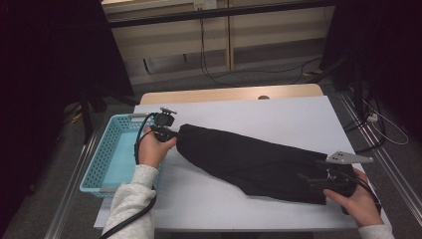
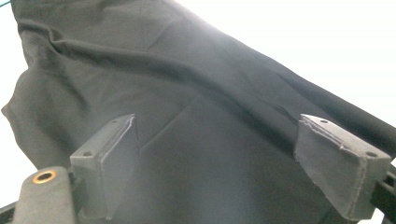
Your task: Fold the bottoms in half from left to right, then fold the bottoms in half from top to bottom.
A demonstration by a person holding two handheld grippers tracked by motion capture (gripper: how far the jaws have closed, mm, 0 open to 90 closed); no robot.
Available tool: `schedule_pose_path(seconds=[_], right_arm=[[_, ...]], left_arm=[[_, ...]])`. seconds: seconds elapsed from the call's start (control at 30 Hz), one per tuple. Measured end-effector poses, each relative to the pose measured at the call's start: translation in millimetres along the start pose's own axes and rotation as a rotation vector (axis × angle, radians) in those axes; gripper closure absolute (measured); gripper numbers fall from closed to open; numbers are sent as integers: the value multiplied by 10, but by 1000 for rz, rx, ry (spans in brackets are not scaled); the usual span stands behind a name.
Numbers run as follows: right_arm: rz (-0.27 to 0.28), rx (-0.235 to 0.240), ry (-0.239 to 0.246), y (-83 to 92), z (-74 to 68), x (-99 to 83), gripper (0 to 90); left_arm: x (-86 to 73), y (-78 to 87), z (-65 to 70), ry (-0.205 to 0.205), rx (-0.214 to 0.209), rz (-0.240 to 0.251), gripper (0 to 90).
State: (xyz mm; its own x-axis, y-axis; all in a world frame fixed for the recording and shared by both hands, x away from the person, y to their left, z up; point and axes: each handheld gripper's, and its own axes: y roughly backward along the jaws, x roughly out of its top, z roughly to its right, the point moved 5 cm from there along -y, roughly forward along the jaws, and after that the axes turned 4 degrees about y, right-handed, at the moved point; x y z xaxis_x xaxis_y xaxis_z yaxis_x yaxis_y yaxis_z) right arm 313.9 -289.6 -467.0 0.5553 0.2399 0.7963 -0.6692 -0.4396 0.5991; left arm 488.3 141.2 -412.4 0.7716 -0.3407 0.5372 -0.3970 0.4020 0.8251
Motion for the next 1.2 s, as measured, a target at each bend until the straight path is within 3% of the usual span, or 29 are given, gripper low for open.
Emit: schedule_pose_path(seconds=[0.43,0.67,1.2], right_arm=[[8,14,-5,-10,-19,19,132],[9,17,-2,-13,-26,24,131],[14,27,9,-6,-42,29,126]], left_arm=[[28,50,-51,32,-48,7,855],[38,89,-123,56,-49,10,856],[108,233,-203,65,-50,31,856]])
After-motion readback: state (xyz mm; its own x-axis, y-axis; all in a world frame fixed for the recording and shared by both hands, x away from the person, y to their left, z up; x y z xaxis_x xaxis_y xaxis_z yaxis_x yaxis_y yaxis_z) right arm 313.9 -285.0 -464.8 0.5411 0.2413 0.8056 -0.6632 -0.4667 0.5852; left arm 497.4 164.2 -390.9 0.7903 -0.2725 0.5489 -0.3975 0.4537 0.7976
